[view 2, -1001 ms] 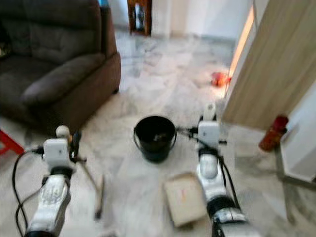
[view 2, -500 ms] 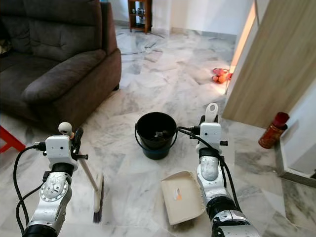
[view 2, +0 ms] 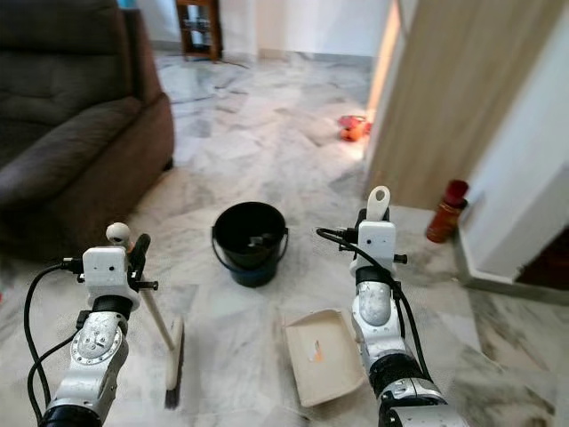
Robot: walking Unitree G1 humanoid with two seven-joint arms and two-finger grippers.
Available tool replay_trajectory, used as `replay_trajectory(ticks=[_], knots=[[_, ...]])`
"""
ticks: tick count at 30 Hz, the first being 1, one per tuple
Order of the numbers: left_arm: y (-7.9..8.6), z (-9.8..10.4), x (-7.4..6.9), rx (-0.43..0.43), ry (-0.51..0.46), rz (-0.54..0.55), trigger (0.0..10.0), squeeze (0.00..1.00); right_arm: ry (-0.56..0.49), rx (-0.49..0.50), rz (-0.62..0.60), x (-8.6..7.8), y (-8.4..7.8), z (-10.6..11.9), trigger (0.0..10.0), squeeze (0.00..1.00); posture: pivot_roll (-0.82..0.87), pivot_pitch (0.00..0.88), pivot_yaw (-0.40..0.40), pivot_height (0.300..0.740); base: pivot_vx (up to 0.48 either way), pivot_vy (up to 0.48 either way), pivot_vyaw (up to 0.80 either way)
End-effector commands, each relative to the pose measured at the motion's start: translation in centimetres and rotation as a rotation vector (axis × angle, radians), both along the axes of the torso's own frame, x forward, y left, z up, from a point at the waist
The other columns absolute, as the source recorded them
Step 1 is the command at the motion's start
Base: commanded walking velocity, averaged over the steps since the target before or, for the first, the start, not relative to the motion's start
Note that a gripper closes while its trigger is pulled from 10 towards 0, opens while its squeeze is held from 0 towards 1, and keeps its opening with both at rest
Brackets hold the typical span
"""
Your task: Sweep floor
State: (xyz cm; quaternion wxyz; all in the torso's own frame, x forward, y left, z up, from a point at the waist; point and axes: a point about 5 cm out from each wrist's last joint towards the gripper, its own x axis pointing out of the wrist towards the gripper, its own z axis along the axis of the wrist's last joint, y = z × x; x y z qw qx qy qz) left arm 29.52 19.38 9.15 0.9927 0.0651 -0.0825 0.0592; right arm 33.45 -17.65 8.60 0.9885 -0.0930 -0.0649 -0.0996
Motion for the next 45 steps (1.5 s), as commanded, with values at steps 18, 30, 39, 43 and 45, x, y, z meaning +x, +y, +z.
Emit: replay_trajectory(ticks=[18, 30, 39, 43, 45], knots=[[-0.12, 0.74, 0.56, 0.043, -0.030, 0.013, 10.0, 0.00, -0.019, -0.012, 0.016, 0.82, -0.06, 1.17, 10.0, 0.00, 0.11, 0.000, -0.029, 0.740, 0.000, -0.067, -0.80], [-0.26, 0.61, 0.43, 0.031, -0.032, 0.020, 10.0, 0.00, -0.019, -0.018, 0.019, 0.86, -0.20, 1.24, 10.0, 0.00, 0.11, 0.000, -0.035, 0.740, 0.000, -0.168, -0.80], [-0.26, 0.50, 0.36, 0.027, -0.030, 0.020, 10.0, 0.00, -0.018, -0.017, 0.025, 0.84, -0.08, 1.21, 10.0, 0.00, 0.10, 0.000, -0.037, 0.740, 0.000, 0.000, -0.80], [-0.28, 0.49, 0.35, 0.026, -0.030, 0.022, 10.0, 0.00, -0.018, -0.019, 0.026, 0.86, -0.09, 1.23, 10.0, 0.00, 0.10, 0.000, -0.038, 0.740, 0.000, 0.000, -0.80], [-0.28, 0.49, 0.37, 0.026, -0.030, 0.021, 10.0, 0.00, -0.019, -0.019, 0.027, 0.89, -0.06, 1.27, 10.0, 0.00, 0.10, 0.000, -0.038, 0.740, 0.000, 0.000, -0.80]])
